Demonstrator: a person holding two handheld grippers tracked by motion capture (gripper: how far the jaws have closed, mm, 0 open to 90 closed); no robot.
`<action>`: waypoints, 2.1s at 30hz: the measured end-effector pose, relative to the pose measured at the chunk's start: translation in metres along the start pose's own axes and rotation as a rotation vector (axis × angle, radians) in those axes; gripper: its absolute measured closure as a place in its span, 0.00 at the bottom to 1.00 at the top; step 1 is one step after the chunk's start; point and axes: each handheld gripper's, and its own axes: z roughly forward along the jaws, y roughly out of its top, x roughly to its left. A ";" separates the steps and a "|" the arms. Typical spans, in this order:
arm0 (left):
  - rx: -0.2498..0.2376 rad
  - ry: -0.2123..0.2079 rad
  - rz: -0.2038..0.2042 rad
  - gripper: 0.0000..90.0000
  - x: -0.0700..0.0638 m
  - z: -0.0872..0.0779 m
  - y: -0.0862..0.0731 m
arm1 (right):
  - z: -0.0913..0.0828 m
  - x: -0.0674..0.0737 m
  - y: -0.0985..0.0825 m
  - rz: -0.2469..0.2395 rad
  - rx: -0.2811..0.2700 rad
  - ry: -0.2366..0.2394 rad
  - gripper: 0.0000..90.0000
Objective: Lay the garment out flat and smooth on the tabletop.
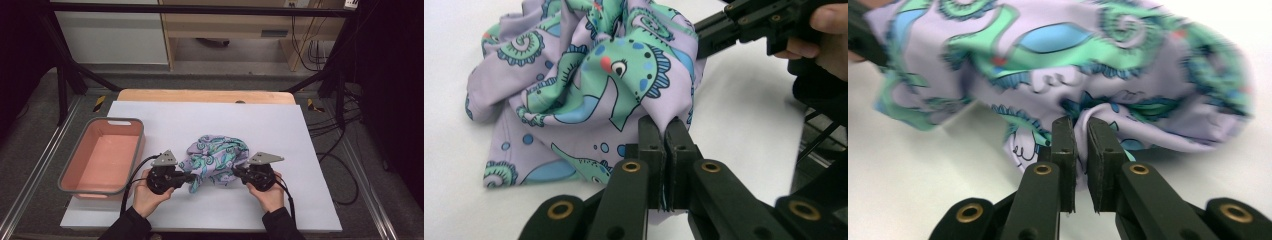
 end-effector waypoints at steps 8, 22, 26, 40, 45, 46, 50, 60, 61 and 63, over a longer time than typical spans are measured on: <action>0.085 -0.042 0.039 0.96 -0.018 0.027 -0.007 | -0.007 -0.018 -0.007 0.036 0.028 -0.079 0.87; 0.068 -0.002 0.075 0.48 -0.009 0.032 -0.011 | 0.018 0.019 0.004 0.003 -0.064 0.015 0.27; 0.013 0.005 0.018 0.30 0.008 0.022 -0.009 | 0.027 0.022 0.000 -0.038 -0.003 0.003 0.46; -0.013 0.133 -0.086 0.07 0.034 0.006 -0.012 | -0.011 -0.004 0.002 -0.018 0.017 0.002 0.97; -0.021 0.133 -0.092 0.06 0.035 0.005 -0.012 | -0.030 -0.023 -0.001 -0.007 0.026 -0.097 0.96; -0.024 0.132 -0.091 0.06 0.035 0.005 -0.012 | -0.031 -0.026 -0.004 -0.003 0.035 -0.116 0.96; -0.026 0.141 -0.089 0.06 0.036 0.004 -0.012 | -0.026 -0.036 -0.011 0.024 0.069 -0.159 0.90; -0.022 0.149 -0.088 0.06 0.038 0.005 -0.013 | -0.004 0.008 0.004 -0.079 -0.011 -0.023 0.39; -0.023 0.148 -0.087 0.06 0.038 0.005 -0.013 | 0.002 0.012 0.003 -0.083 0.005 -0.004 0.39; -0.022 0.149 -0.087 0.06 0.038 0.005 -0.013 | 0.013 0.018 0.000 -0.095 0.034 0.010 0.41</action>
